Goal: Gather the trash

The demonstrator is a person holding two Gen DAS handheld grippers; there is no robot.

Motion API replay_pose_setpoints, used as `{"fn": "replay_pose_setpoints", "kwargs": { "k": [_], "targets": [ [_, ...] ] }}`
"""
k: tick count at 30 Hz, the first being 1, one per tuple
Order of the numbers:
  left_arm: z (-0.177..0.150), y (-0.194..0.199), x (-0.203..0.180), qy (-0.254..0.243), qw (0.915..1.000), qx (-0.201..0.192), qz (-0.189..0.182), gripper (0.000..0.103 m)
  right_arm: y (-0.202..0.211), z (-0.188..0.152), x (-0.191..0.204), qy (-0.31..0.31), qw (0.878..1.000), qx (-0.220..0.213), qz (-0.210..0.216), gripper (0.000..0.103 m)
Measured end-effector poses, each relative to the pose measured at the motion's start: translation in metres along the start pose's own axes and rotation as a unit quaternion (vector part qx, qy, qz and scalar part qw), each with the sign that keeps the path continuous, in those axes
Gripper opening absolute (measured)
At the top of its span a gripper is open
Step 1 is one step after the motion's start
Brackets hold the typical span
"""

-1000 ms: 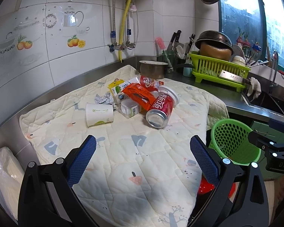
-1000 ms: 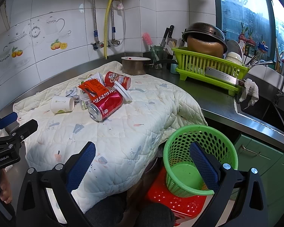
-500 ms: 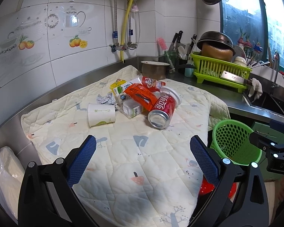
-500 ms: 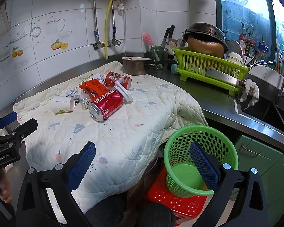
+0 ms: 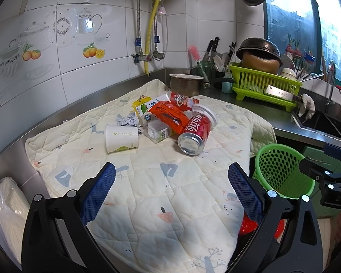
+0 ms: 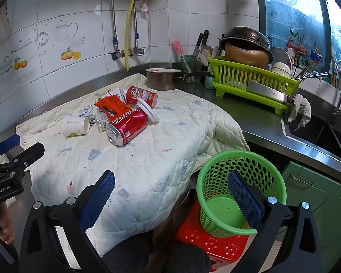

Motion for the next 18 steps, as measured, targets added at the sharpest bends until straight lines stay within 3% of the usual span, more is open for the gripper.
{"fn": "replay_pose_setpoints", "kwargs": {
  "k": [18],
  "targets": [
    [0.0009, -0.0009, 0.0025, 0.002, 1.0, -0.001, 0.003, 0.098, 0.0003, -0.0004, 0.0006, 0.0, 1.0, 0.0, 0.001, 0.096]
  ]
}}
Point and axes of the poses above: each gripper's, at about its wrist camera, not at the fingertips, and y roughly against the way its jaws point, x to its left, z to its top, the point moved 6 cm from there along -y, roughly the way its jaws point, and after that the axes turned 3 degrees about y, right-handed, at the moved point
